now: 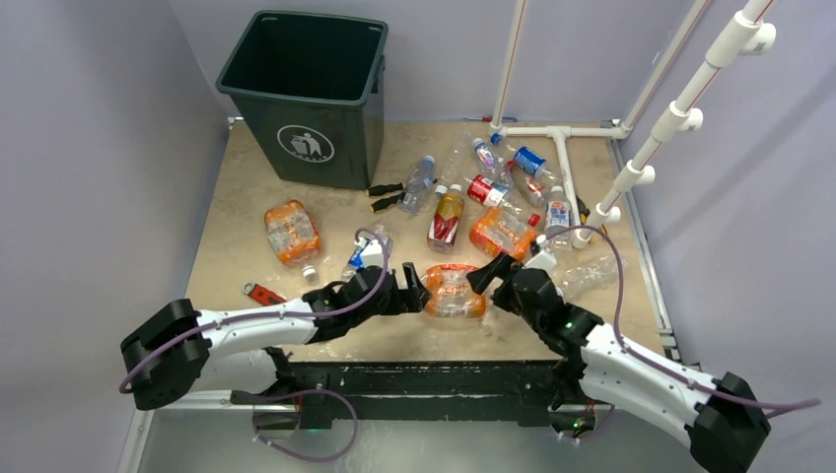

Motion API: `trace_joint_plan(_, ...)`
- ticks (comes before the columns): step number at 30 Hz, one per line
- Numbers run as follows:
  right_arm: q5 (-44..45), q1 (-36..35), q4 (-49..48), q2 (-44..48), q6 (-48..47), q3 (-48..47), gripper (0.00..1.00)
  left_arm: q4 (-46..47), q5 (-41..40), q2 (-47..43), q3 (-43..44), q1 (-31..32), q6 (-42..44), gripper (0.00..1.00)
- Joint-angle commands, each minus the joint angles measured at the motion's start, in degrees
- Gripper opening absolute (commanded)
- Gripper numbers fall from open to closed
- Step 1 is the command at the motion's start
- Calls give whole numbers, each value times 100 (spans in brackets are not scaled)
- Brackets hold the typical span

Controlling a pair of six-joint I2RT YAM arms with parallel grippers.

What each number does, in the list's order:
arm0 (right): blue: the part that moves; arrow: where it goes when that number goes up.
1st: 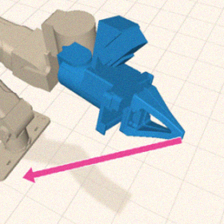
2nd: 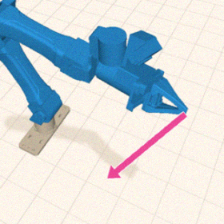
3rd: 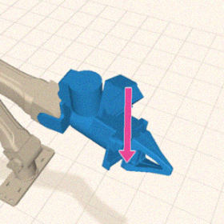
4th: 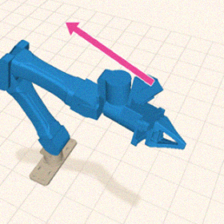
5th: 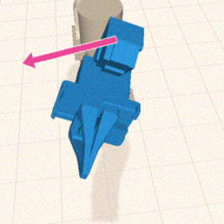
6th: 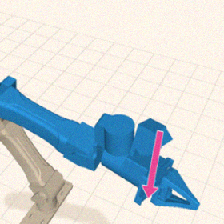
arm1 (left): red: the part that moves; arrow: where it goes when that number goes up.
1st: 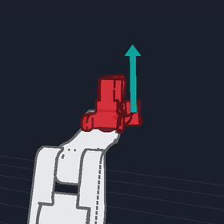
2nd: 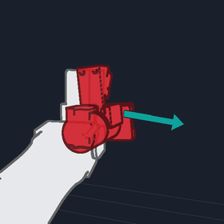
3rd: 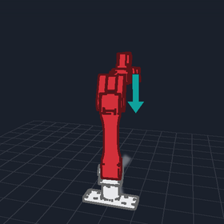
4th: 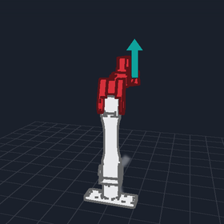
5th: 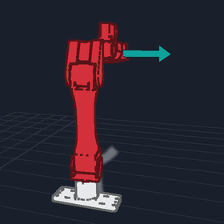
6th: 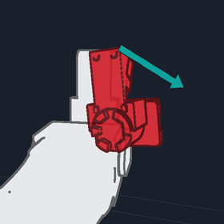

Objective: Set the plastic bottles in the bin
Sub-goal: Pick up the plastic bottle at the center of the board.

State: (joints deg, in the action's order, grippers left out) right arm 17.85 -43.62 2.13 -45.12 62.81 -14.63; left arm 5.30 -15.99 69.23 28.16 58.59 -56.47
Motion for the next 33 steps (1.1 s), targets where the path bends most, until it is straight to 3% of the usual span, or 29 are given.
trace_joint_plan(1, 979, -14, 908, 634, -559, -741, 96, 116, -314, -397, -168, 21, -185, 92)
trace_joint_plan(7, 881, -7, 455, -22, -1471, -1317, 84, 365, -115, -617, -475, 21, -280, 90)
trace_joint_plan(11, 810, -2, -117, -635, -1768, -1479, 68, 427, 129, -653, -600, 21, -286, 79)
trace_joint_plan(14, 882, 33, -412, -1038, -1893, -1529, 61, 460, 190, -746, -725, 21, -286, 70)
trace_joint_plan(22, 817, 115, -852, -1905, -1969, -1482, 59, 921, 414, -247, -683, 21, -244, 65)
trace_joint_plan(33, -156, 105, -1343, -1207, -1300, -398, 58, 942, 80, 539, -30, 12, -49, 62)
